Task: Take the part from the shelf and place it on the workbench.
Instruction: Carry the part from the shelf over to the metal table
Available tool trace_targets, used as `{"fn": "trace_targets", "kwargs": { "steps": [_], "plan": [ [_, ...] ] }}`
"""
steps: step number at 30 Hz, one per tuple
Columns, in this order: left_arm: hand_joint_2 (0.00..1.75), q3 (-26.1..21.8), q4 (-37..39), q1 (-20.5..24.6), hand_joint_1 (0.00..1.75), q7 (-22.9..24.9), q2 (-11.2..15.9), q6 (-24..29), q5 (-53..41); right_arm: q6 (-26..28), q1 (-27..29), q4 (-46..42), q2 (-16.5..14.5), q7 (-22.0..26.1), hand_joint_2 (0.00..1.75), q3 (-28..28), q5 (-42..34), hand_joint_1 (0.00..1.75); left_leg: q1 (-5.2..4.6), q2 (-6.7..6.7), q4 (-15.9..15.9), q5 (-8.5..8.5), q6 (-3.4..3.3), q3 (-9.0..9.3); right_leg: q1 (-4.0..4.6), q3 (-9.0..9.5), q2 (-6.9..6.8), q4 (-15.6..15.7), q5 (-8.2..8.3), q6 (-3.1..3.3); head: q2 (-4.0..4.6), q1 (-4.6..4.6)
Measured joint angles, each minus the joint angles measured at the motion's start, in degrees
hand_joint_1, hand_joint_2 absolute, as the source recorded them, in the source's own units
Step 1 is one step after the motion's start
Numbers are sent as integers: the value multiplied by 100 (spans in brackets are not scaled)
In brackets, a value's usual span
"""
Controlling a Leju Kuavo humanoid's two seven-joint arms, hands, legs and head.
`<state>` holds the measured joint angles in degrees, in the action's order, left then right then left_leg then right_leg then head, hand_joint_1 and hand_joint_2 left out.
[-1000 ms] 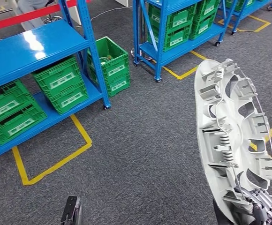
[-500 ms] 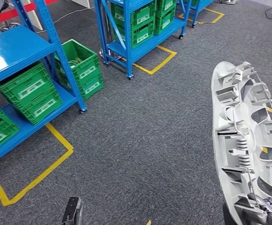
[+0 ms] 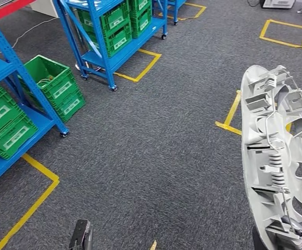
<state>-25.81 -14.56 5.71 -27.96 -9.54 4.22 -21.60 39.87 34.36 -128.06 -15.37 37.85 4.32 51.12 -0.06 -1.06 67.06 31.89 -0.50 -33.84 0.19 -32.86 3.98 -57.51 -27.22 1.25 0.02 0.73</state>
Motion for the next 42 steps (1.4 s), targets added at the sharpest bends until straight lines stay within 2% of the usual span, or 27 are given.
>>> {"fn": "trace_targets", "kwargs": {
  "steps": [1,3,5,6,8,10,11,12,13,14,16,18,19,21,23,25,27,28,29,30,32,34,36,37,39,40,42],
  "plan": [
    [0,-7,0,3,0,0,8,1,-1,1,2,-10,0,1,175,-4,6,175,-20,-136,-351,-177,-53,150,15,-5,69,-11,4,-5,0,-2],
    [0,-21,0,7,0,0,21,2,-25,4,6,-36,-2,1,175,-23,35,175,-38,-332,-822,-300,-96,342,23,-54,192,-38,24,-38,0,-4],
    [0,-27,0,10,0,-1,15,3,-57,7,30,-86,-29,2,175,-78,94,175,-37,-281,-947,-275,-93,382,15,-124,308,-46,59,-100,0,-2],
    [0,-30,0,14,0,-2,10,2,-71,8,51,-121,-50,2,175,-115,140,175,-30,-218,-974,-297,-103,388,13,-162,276,-66,53,-126,0,-3],
    [0,-36,0,15,0,-8,-2,-8,-95,8,70,-207,-93,5,175,-203,260,175,-7,-81,-1043,-342,-139,410,17,-319,6,-324,-128,-182,0,-30],
    [0,-52,0,-5,0,-15,0,-31,-118,7,63,-297,-112,9,175,-288,393,175,-7,80,-1060,-351,-159,413,-12,-634,-286,-985,-497,-261,0,-54],
    [0,-64,0,-17,0,-17,5,-40,-130,7,61,-338,-119,10,175,-328,454,175,-7,169,-1058,-349,-162,409,-38,-797,-333,-1334,-643,-303,0,-57],
    [0,-76,0,-26,0,-19,11,-48,-147,7,63,-379,-129,10,175,-368,514,175,-6,256,-1057,-344,-158,407,-68,-897,-358,-1560,-703,-340,0,-56],
    [0,-85,0,-27,0,-20,14,-53,-162,7,65,-416,-141,11,175,-404,568,175,-1,340,-1055,-336,-149,407,-98,-891,-382,-1581,-658,-374,0,-57],
    [0,-92,0,-26,0,-20,15,-58,-177,7,65,-451,-155,11,175,-438,618,175,6,416,-1052,-325,-132,413,-126,-768,-425,-1383,-525,-403,0,-56],
    [0,-107,0,-20,0,-21,17,-68,-202,7,57,-511,-185,13,175,-497,702,175,10,544,-1032,-286,-70,438,-145,-317,-653,-629,-227,-448,0,-61],
    [0,-121,0,-15,0,-24,16,-70,-242,7,44,-559,-220,14,175,-546,766,175,-13,641,-997,-245,7,455,-130,-25,-806,-145,-120,-390,0,-55],
    [0,-126,0,-11,0,-25,15,-67,-266,7,39,-580,-240,15,175,-568,791,175,-27,684,-987,-236,41,461,-112,-3,-801,-99,-140,-336,0,-48],
    [0,-132,0,9,0,-26,2,-56,-304,7,37,-631,-284,17,175,-617,823,175,-8,741,-976,-213,99,476,-108,-25,-670,-104,-123,-219,0,-33],
    [0,-137,0,24,0,-26,-10,-38,-343,7,13,-701,-329,19,175,-672,830,175,30,542,-787,-42,152,414,-108,-35,-554,-99,-102,-135,0,-26],
    [0,-148,0,9,0,-26,-13,-19,-373,7,-43,-785,-371,19,175,-727,834,175,45,249,-160,322,160,142,-98,-42,-430,-95,-87,-71,0,-12],
    [0,-171,0,-28,0,-26,-13,-14,-388,7,-93,-867,-393,15,175,-811,904,175,41,162,555,587,131,-200,-63,-47,-277,-96,-79,-34,0,-9],
    [0,-183,0,-40,0,-26,-14,-13,-396,7,-108,-904,-399,11,175,-863,957,175,34,148,690,564,105,-282,-45,-46,-194,-96,-76,-24,0,-10],
    [0,-193,0,-45,0,-26,-14,-14,-405,7,-120,-937,-405,8,175,-914,1011,175,21,125,605,427,68,-267,-30,-42,-109,-96,-72,-19,0,-11],
    [0,-201,0,-46,0,-26,-14,-12,-415,7,-128,-969,-409,3,175,-958,1056,175,2,71,327,207,24,-161,-21,-36,-27,-97,-68,-15,0,-12],
    [0,-218,0,-45,0,-24,-10,-1,-438,7,-143,-1020,-413,-11,175,-1019,1140,175,-37,-183,-402,-196,-68,131,-16,-36,114,-103,-61,-22,0,-13],
    [0,-229,0,-42,0,-19,-6,16,-469,7,-164,-1072,-416,-28,175,-1075,1225,175,-57,-347,-809,-296,-110,298,-25,-75,239,-111,-39,-62,0,-12],
    [0,-236,0,-33,0,-16,-10,31,-496,7,-165,-1136,-423,-45,175,-1144,1280,175,-56,-265,-919,-289,-125,337,-39,-135,343,-105,-7,-126,0,-8],
    [0,-240,0,-27,0,-17,-13,37,-510,7,-156,-1167,-427,-57,175,-1180,1294,175,-48,-200,-967,-318,-137,353,-38,-169,286,-128,-22,-150,0,-7],
    [0,-253,0,-25,0,-17,-21,57,-545,7,-161,-1216,-431,-100,175,-1246,1322,175,-25,-53,-1068,-374,-177,387,-27,-333,-7,-417,-232,-200,0,-26],
    [0,-259,0,-33,0,-17,-22,70,-562,7,-168,-1229,-431,-127,175,-1277,1336,175,-28,30,-1087,-383,-187,394,-33,-475,-180,-727,-419,-232,0,-33],
    [0,-268,0,-56,0,-13,-24,98,-591,7,-178,-1240,-431,-191,175,-1335,1378,175,-24,209,-1090,-381,-189,384,-79,-791,-323,-1408,-736,-314,0,-42]
  ]
}}
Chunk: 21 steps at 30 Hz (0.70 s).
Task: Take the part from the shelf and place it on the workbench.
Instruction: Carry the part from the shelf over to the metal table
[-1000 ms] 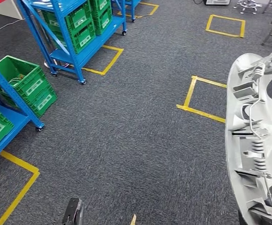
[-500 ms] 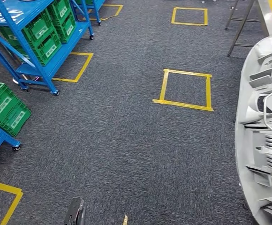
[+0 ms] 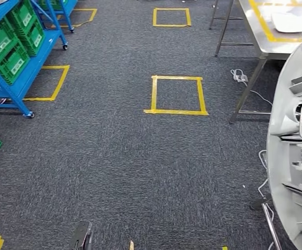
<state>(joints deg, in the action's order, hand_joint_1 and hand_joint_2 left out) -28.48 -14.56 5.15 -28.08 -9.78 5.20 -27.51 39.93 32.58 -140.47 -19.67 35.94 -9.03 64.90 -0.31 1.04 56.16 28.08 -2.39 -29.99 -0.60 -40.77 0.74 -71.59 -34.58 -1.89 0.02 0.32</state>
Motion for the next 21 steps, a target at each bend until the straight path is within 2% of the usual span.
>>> {"fn": "trace_targets", "kwargs": {
  "steps": [1,2,3,4,5,6,7,9,10,11,13,14,15,16,17,18,19,21],
  "plan": [
    [0,-3,0,-7,0,5,-3,12,-12,-1,3,-1,0,-31,175,-31,23,175,8,91,1,7,12,-1,-33,-69,-31,-169,-32,-42,0,1],
    [0,-5,0,-7,0,10,-8,20,-26,-1,9,-1,0,-65,175,-62,45,175,21,174,5,17,30,1,-68,-27,-61,-118,42,-84,0,0],
    [0,-7,0,-5,0,14,-14,30,-44,-2,15,-3,0,-104,175,-91,65,175,39,248,15,33,58,6,-102,130,-111,143,197,-125,0,0],
    [0,-8,0,-3,0,14,-21,47,-61,-2,22,-7,0,-143,175,-116,84,175,57,315,38,56,97,14,-133,357,-215,542,361,-172,0,-2],
    [0,-9,0,-2,0,8,-21,70,-79,-2,26,-13,0,-183,175,-140,108,175,61,371,74,89,148,16,-144,571,-319,897,474,-193,0,-5],
    [0,-10,0,-2,0,-1,-20,95,-97,-2,33,-20,0,-218,175,-163,132,175,59,418,110,118,198,17,-143,723,-387,1148,538,-174,0,4],
    [0,-10,0,2,0,-12,-19,119,-108,-2,38,-28,0,-248,175,-185,156,175,52,459,139,137,240,23,-132,791,-421,1263,547,-132,0,14],
    [0,-12,0,19,0,-33,-26,156,-127,-2,57,-47,-4,-314,175,-227,220,175,53,532,153,142,293,41,-104,773,-318,1249,545,-1,0,36],
    [0,-12,0,32,0,-45,-34,170,-133,-2,74,-60,-8,-349,175,-243,256,175,69,526,162,165,317,49,-102,763,-266,1248,552,42,0,39],
    [0,-13,0,41,0,-57,-39,180,-143,-1,93,-76,-11,-383,175,-257,294,175,85,441,239,242,337,26,-102,760,-212,1251,560,77,0,49],
    [0,-16,0,44,0,-83,-44,186,-167,0,120,-102,-14,-424,175,-275,333,175,102,159,743,565,353,-182,-96,763,-97,1259,573,138,0,74],
    [0,-20,0,34,0,-89,-43,186,-176,0,124,-108,-15,-435,175,-283,340,175,97,36,1149,756,337,-365,-79,762,-33,1258,575,161,0,82],
    [0,-26,0,22,0,-92,-41,186,-180,0,129,-110,-15,-440,175,-291,342,175,79,-21,1534,891,308,-555,-56,761,41,1258,576,180,0,83],
    [0,-33,0,11,0,-92,-38,187,-181,0,135,-110,-15,-444,175,-301,343,175,52,-49,1779,924,265,-692,-31,762,118,1258,578,196,0,84],
    [0,-40,0,5,0,-92,-36,187,-180,0,141,-110,-15,-448,175,-311,344,175,11,-73,1822,842,207,-749,-10,764,201,1258,582,207,0,81],
    [0,-46,0,4,0,-93,-32,188,-180,0,146,-110,-15,-451,175,-321,344,175,-45,-112,1634,652,137,-704,4,766,284,1258,586,216,0,80],
    [0,-50,0,5,0,-93,-23,189,-180,0,148,-110,-15,-452,175,-329,345,175,-112,-197,1267,399,58,-575,8,767,362,1260,592,226,0,80],
    [0,-59,1,5,0,-96,27,193,-180,-1,148,-110,-15,-455,175,-342,346,175,-210,-510,534,42,-113,-288,-17,756,502,1265,609,231,0,79]
  ]
}}
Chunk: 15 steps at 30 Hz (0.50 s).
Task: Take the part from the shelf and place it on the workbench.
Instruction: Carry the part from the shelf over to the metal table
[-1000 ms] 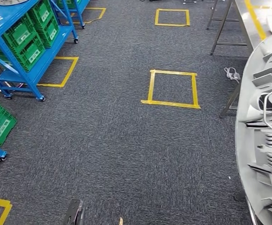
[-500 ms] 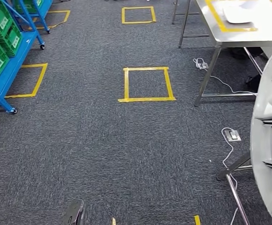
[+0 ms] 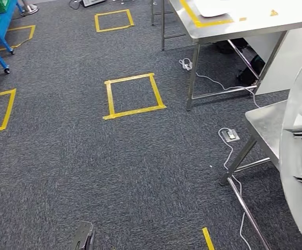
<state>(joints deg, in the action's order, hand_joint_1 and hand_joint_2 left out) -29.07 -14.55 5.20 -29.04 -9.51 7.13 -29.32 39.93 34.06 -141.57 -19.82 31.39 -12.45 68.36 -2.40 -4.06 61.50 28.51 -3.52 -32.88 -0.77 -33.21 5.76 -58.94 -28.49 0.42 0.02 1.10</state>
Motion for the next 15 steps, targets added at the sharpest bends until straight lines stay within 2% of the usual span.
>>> {"fn": "trace_targets", "kwargs": {
  "steps": [1,2,4,5,6,8,9,10,11,12,13,14,15],
  "plan": [
    [0,-3,1,-1,0,-2,22,2,-1,-1,1,0,0,-6,175,-7,2,175,-30,-114,-211,-69,-61,87,-25,-14,66,6,12,-13,0,13],
    [0,-7,1,0,0,-4,37,4,-2,-1,5,-1,-1,-25,175,-14,10,175,-37,-165,-301,-70,-106,127,-49,-29,131,17,26,-36,0,27],
    [0,-14,1,18,0,-8,25,7,-5,0,28,-5,-5,-101,175,-33,31,175,-21,-28,-481,-112,-128,208,-56,-56,233,62,62,-90,0,57],
    [0,-19,1,31,0,-10,14,10,-11,1,51,-9,-9,-152,175,-43,26,175,6,53,-628,-157,-116,273,-25,-80,155,47,41,-104,0,52],
    [0,-22,1,38,0,-12,-1,15,-24,0,69,-8,-11,-202,175,-53,6,175,35,142,-771,-209,-92,336,8,-148,14,-58,-41,-116,0,33],
    [0,-28,3,20,0,-16,-33,29,-64,-1,90,0,-12,-296,175,-75,-33,175,69,324,-918,-263,-27,398,41,-416,-346,-592,-364,-153,0,-7],
    [0,-31,3,3,0,-16,-46,40,-85,-2,96,7,-11,-336,175,-87,-39,175,80,426,-922,-257,-3,400,26,-579,-438,-924,-524,-189,0,-16],
    [0,-34,4,-12,0,-16,-53,52,-99,-3,108,14,-11,-376,175,-105,-32,175,92,526,-912,-240,24,401,2,-688,-491,-1159,-600,-235,0,-17],
    [0,-39,4,-18,0,-16,-60,66,-108,-3,132,24,-11,-417,175,-121,-21,175,114,620,-890,-214,57,403,-30,-705,-532,-1213,-570,-291,0,-16],
    [0,-44,4,-15,0,-16,-65,79,-112,-4,167,32,-11,-472,175,-134,-8,175,148,703,-850,-179,99,404,-68,-609,-580,-1049,-437,-356,0,-15],
    [0,-48,4,-8,0,-16,-68,93,-114,-4,202,43,-11,-530,175,-147,8,175,188,774,-789,-132,152,402,-111,-415,-660,-709,-245,-431,0,-19],
    [0,-52,4,-3,0,-15,-66,110,-117,-4,230,60,-11,-583,175,-156,21,175,217,833,-717,-75,215,394,-129,-221,-763,-370,-123,-501,0,-24],
    [0,-56,4,0,0,-14,-62,128,-123,-4,251,78,-12,-629,175,-164,31,175,233,883,-623,-9,275,384,-143,-56,-839,-98,-41,-521,0,-32]
  ]
}}
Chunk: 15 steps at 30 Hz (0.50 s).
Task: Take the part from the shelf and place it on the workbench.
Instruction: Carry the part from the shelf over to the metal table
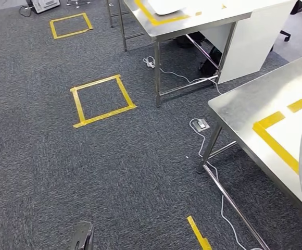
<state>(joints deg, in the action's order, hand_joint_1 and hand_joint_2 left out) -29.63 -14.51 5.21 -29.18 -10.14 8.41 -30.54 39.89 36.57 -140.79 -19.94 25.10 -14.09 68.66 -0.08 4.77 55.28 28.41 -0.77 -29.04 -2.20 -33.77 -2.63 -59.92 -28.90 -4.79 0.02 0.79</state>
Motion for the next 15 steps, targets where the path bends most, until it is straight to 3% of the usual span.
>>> {"fn": "trace_targets", "kwargs": {
  "steps": [1,4,6,8,10,11,12,13,15],
  "plan": [
    [0,-4,0,2,0,1,4,16,-9,0,12,22,-1,-38,175,-8,12,175,3,38,77,53,47,-9,1,88,-42,130,11,32,0,-2],
    [0,-18,0,16,0,3,-3,43,-32,0,70,72,-2,-153,175,-39,39,175,11,114,176,131,113,10,28,89,83,88,-35,268,0,3],
    [0,-28,0,26,0,3,-10,50,-51,1,108,89,-3,-196,175,-65,49,175,44,-42,349,294,145,-37,36,78,185,78,-27,353,0,8],
    [0,-35,0,21,0,2,-13,51,-67,2,125,97,-3,-203,175,-81,54,175,61,-300,965,652,151,-304,53,71,294,80,-12,404,0,18],
    [0,-48,0,0,0,2,-12,50,-68,1,133,108,-3,-197,175,-91,54,175,46,-400,1724,920,105,-673,94,62,435,80,-1,434,0,21],
    [0,-59,0,-8,0,2,-10,49,-68,0,139,114,-3,-195,175,-97,54,175,25,-418,1897,908,61,-779,118,61,510,80,4,447,0,19],
    [0,-69,0,-12,0,2,-9,46,-68,0,143,117,-3,-194,175,-104,56,175,-9,-444,1835,777,-1,-787,140,58,589,81,10,461,0,18],
    [0,-79,0,-12,0,1,-8,43,-68,0,146,120,-3,-193,175,-109,60,175,-58,-498,1554,560,-80,-696,156,53,668,83,19,476,0,16],
    [0,-91,1,-13,0,-2,20,40,-69,0,145,125,-4,-192,175,-118,77,175,-158,-770,767,158,-278,-398,166,26,817,88,48,498,0,11]
  ]
}}
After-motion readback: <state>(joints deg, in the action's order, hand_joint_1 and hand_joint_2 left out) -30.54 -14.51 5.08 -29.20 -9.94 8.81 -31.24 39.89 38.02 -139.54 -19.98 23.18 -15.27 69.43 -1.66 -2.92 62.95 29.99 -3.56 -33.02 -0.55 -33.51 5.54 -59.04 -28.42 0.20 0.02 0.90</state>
